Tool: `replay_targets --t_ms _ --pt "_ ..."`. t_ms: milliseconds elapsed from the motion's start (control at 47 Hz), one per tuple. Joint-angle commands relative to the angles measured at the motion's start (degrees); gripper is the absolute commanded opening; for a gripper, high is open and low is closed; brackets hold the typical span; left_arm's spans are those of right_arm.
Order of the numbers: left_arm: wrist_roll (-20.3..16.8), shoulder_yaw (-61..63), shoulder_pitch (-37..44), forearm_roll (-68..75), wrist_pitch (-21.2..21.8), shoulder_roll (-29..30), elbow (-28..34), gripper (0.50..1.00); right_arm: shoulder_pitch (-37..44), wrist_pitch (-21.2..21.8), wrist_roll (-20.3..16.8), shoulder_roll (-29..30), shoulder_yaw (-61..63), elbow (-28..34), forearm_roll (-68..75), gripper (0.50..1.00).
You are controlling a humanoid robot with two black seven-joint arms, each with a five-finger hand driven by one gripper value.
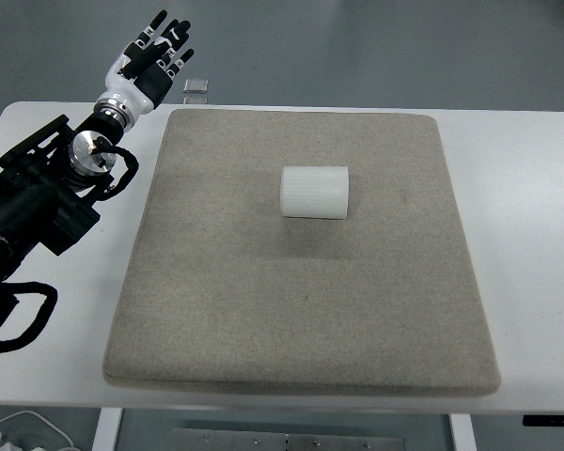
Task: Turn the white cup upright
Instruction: 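Raise the left hand and begin moving it toward the white cup, then reach the left hand over the sideways white cup and lower onto it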
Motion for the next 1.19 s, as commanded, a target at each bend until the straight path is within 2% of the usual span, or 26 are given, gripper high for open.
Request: replay_targets --t_ms 0,489,1021,1106,1170 --pt "0.00 0.10 -0.53 0.49 0.00 -0.19 -0.02 0.994 0.03 0.01 0.00 0.00 0.00 -0.05 0.00 0.930" --pt "0.00 9.67 -7.04 13.05 0.18 -0.72 -1.16 0.992 0.03 0.01 0.00 0.00 0.00 -0.05 0.00 0.928" --pt "0.88 16.09 -7.04 38.98 2.20 3.76 -19.35 0.992 0.03 0.01 0.00 0.00 0.00 -0.05 0.00 0.928" --pt "2.11 17.67 -7.65 41.18 2.46 5.60 -23.91 0.992 0.03 0.01 0.00 0.00 0.00 0.04 0.00 0.930" --pt "4.39 19.95 -8.35 41.80 2.46 7.45 -27.43 0.992 0.03 0.01 0.00 0.00 0.00 -0.05 0.00 0.928"
